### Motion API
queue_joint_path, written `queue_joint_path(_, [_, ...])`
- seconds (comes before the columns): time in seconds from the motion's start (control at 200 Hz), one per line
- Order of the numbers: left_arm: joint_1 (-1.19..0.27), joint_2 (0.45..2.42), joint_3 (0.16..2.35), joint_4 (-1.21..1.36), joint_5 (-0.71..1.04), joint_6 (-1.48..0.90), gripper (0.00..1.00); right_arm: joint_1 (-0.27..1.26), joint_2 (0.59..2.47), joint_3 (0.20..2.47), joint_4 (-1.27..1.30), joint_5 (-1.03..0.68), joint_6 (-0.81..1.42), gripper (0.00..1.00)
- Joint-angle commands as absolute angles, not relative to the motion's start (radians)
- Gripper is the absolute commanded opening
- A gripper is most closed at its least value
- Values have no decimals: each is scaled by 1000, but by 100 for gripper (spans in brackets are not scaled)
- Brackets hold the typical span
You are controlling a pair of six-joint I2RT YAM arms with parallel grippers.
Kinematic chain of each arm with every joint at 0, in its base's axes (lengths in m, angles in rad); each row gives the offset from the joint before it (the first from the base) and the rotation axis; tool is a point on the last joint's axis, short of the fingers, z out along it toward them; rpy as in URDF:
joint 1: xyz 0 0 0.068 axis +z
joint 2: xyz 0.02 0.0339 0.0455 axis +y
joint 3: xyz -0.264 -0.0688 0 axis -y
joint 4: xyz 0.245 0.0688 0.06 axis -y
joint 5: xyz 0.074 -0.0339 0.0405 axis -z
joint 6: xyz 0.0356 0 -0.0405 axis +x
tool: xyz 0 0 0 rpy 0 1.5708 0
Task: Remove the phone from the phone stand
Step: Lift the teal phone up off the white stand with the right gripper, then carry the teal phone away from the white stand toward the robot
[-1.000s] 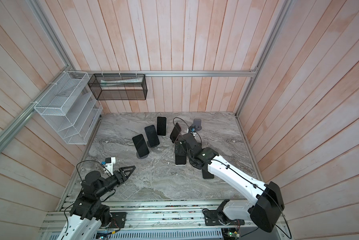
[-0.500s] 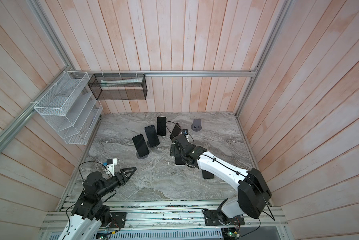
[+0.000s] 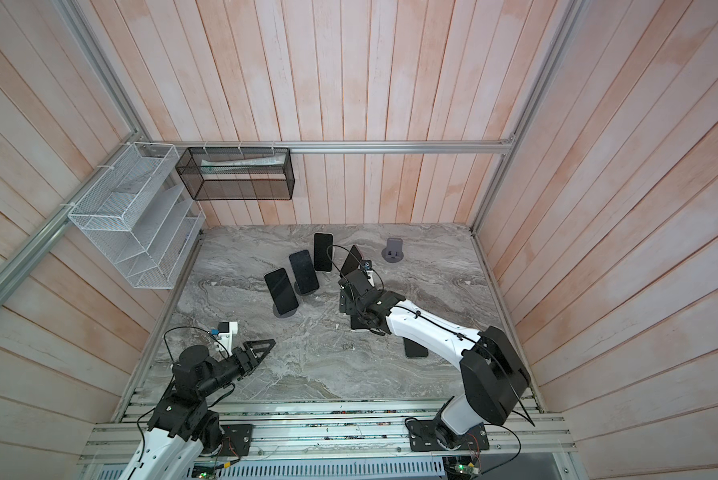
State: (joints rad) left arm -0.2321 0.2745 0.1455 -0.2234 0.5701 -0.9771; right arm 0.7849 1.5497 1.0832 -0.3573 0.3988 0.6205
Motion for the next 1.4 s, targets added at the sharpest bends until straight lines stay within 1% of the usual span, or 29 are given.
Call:
queue_joint_path(0.0, [-235,239,155,-258,556,-965,69,791,1570,1101,-363,444,612,88])
queue_joint_path(0.245, [-235,209,148,-296,554,-960,69,793,1576,1067,-316,432,620,77])
queue_joint_path(0.385, [-236,201,150,-301,563,-965,69,798,1566,1073,-312,427,608,68])
queue_joint_path(0.58, [-235,199,185,-311,557,-963,69,808,1521,1045,-261,414,571,66])
queue_joint_path(0.745, [-235,199,231,-354,540,-947,69,808,1488,1054,-288,423,543,64])
queue_joint_path(1.02, [-235,219,327,-394,507,-952,69,808,1347,1025,-288,457,502,64])
queue_joint_path(1.175, [-235,226,359,-446,443,-920,69,808,1295,1050,-359,493,459,64])
queue_joint_path(1.395, [-235,173,366,-493,450,-952,68,777,1207,1109,-506,511,400,64])
